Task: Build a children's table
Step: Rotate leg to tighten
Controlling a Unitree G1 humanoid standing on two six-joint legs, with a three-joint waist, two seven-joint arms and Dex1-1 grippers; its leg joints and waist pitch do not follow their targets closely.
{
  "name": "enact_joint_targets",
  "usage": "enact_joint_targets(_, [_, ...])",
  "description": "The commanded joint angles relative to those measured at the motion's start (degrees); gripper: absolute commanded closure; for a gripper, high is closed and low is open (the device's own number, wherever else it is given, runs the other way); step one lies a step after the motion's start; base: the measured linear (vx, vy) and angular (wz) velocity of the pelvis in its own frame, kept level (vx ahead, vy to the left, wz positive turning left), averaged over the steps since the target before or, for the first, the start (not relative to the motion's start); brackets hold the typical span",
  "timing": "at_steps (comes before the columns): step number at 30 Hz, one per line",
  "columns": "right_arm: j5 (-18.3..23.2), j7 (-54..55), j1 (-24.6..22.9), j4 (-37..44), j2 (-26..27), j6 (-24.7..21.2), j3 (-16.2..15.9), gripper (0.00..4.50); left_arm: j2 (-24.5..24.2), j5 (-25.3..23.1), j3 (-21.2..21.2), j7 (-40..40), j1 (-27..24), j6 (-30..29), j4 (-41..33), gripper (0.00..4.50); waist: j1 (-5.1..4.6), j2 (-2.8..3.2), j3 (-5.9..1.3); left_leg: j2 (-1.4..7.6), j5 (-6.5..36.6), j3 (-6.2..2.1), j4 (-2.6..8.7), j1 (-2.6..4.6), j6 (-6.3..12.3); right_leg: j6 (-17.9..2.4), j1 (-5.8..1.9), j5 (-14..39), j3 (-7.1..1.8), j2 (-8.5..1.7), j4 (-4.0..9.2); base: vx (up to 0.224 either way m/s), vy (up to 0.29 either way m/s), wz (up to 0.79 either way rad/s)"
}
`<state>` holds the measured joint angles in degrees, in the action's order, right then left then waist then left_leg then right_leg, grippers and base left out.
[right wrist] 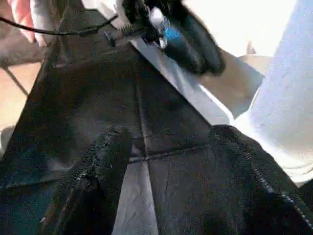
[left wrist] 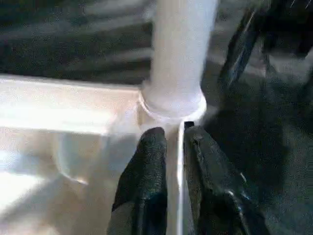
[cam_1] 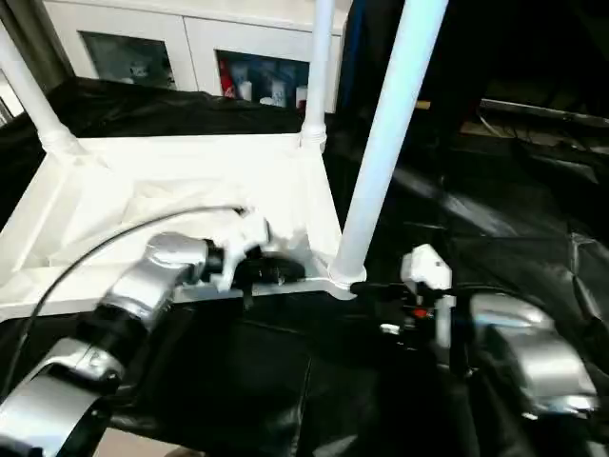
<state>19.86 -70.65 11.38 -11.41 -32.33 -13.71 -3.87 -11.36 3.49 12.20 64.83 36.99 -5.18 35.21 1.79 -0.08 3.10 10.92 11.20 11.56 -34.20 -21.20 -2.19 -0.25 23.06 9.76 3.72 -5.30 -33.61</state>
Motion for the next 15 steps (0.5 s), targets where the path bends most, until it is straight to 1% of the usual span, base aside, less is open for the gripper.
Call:
enact_joint_targets(1, [-1.16, 0.19, 1.80, -4.81, 0.95, 2.72, -0.59, 1.67, -0.77, 2.11, -1.89, -0.38, -0.44, -1.57, -3.19, 3.49, 0.05, -1.33, -3.72, 2.50, 10.76, -1.22, 3.80, 0.07, 4.65, -14.87, -2.74, 15.23, -2.00, -3.57, 3.65, 0.000, 0.000, 0.00])
enact_joint_targets(2, [-1.80, 0.71, 3.26, -8.08, 2.04, 4.31, -0.66, 1.67, -1.18, 2.99, -2.51, -0.15, -0.92, -2.58, -4.60, 3.49, 0.07, -1.61, -3.68, 2.51, 10.66, -1.11, 3.78, 0.28, 4.72, -14.50, -2.60, 15.76, -2.06, -3.45, 3.92, 0.000, 0.000, 0.00])
enact_joint_targets(3, [-2.65, 2.80, 5.69, -12.83, 3.85, 5.35, -0.60, 1.67, -2.33, 3.96, -3.29, 0.53, -1.96, -4.55, -7.14, 3.25, 0.09, -1.65, -3.70, 2.55, 9.90, -1.06, 3.73, 0.36, 4.78, -14.46, -2.51, 15.26, -2.14, -3.34, 3.76, 0.000, 0.000, 0.00])
enact_joint_targets(4, [-3.17, 4.26, 7.12, -15.60, 4.97, 5.83, -0.53, 1.67, -3.14, 4.57, -3.75, 0.95, -2.82, -6.07, -9.10, 3.16, -0.21, -1.52, -3.66, 2.58, 9.01, -1.23, 3.85, -0.01, 4.55, -15.07, -2.65, 14.26, -2.12, -3.48, 3.17, 0.000, 0.000, 0.00])
enact_joint_targets(5, [-3.49, 5.47, 8.20, -17.42, 6.25, 6.55, -0.50, 1.67, -4.34, 5.16, -4.06, 1.77, -4.05, -7.72, -11.44, 3.16, -0.51, -1.38, -3.49, 2.57, 9.42, -1.36, 4.01, -0.06, 3.94, -14.44, -2.63, 15.87, -2.07, -3.37, 3.23, 0.000, 0.000, 0.00])
enact_joint_targets(6, [-3.30, 6.11, 8.29, -17.09, 7.73, 6.31, -0.72, 1.67, -6.28, 5.97, -4.19, 2.80, -6.09, -10.40, -14.98, 3.11, -0.51, -1.28, -3.44, 2.57, 9.82, -1.23, 3.97, 0.33, 3.72, -14.16, -2.41, 16.41, -2.12, -3.20, 3.49, 0.000, 0.000, 0.00])
enact_joint_targets(7, [-2.86, 6.14, 7.74, -15.72, 8.57, 5.49, -1.04, 1.67, -7.60, 6.39, -4.22, 3.54, -7.49, -12.06, -17.13, 3.11, -0.38, -1.26, -3.43, 2.82, 10.15, -1.16, 3.96, 0.76, 3.37, -14.61, -2.27, 15.42, -2.39, -3.32, 3.30, 0.000, 0.000, 0.00])
enact_joint_targets(8, [-2.40, 5.90, 7.08, -14.25, 9.55, 4.68, -1.59, 1.67, -9.38, 7.22, -4.15, 4.53, -9.49, -14.29, -20.17, 2.93, -0.47, -1.41, -3.28, 2.84, 9.80, -1.23, 4.18, 0.36, 3.59, -14.46, -2.50, 14.62, -2.41, -3.16, 2.90, 0.000, 0.000, 0.00])
enact_joint_targets(9, [-2.17, 5.72, 6.72, -13.51, 10.05, 4.34, -1.90, 1.67, -10.37, 7.73, -4.09, 5.07, -10.64, -15.51, -21.93, 2.81, -0.49, -1.24, -3.32, 2.79, 9.54, -1.08, 4.12, 0.66, 3.80, -14.35, -2.20, 14.01, -2.42, -2.92, 2.99, 0.000, 0.000, 0.00])
enact_joint_targets(10, [-2.05, 5.52, 6.44, -12.85, 10.41, 4.11, -2.28, 1.67, -11.24, 8.23, -4.12, 5.46, -11.88, -16.69, -23.68, 2.81, -0.39, -1.14, -3.41, 2.80, 9.21, -1.08, 4.08, 0.77, 3.76, -14.59, -2.21, 13.22, -2.44, -2.94, 2.90, 0.000, 0.000, 0.00])
enact_joint_targets(11, [-1.94, 5.00, 6.22, -12.39, 11.14, 4.23, -2.91, 1.67, -12.83, 9.24, -4.17, 5.95, -14.10, -18.95, -26.94, 2.75, -0.23, -1.26, -3.36, 3.03, 8.46, -1.15, 4.19, 0.69, 3.76, -15.26, -2.27, 11.54, -2.45, -3.04, 2.46, 0.000, 0.000, 0.00])
enact_joint_targets(12, [-1.74, 4.64, 5.95, -11.17, 11.74, 3.78, -3.65, 1.67, -13.58, 9.39, -4.68, 5.22, -16.04, -19.49, -29.13, 2.62, -0.36, -1.91, -2.98, 2.90, 8.75, -0.94, 4.33, 0.49, 4.18, -15.01, -2.06, 12.16, -2.44, -2.77, 2.81, 0.000, 0.000, 0.00])
enact_joint_targets(13, [-1.79, 4.60, 6.06, -10.54, 12.41, 3.72, -4.26, 1.67, -14.14, 9.43, -5.24, 3.98, -17.75, -20.04, -31.11, 2.62, -0.19, -1.66, -2.97, 2.96, 9.13, -0.99, 4.38, 0.70, 3.89, -14.86, -2.05, 12.73, -2.52, -2.86, 2.73, 0.000, 0.000, 0.00])
enact_joint_targets(14, [-1.95, 5.11, 6.24, -10.05, 12.90, 3.62, -4.55, 1.67, -14.28, 8.96, -5.70, 2.85, -18.71, -19.49, -31.80, 2.50, -0.12, -1.37, -2.97, 3.11, 9.49, -1.06, 4.38, 0.85, 3.52, -14.93, -1.92, 12.80, -2.56, -2.95, 2.64, 0.000, 0.000, 0.00])
enact_joint_targets(15, [-2.01, 5.82, 6.42, -9.51, 13.36, 3.41, -4.72, 1.67, -14.30, 8.31, -6.17, 1.61, -19.55, -18.72, -32.32, 2.35, -0.22, -1.31, -2.72, 3.04, 10.81, -0.97, 4.59, 0.95, 2.86, -14.50, -1.72, 13.82, -2.58, -2.72, 2.95, 0.000, 0.000, 0.00])
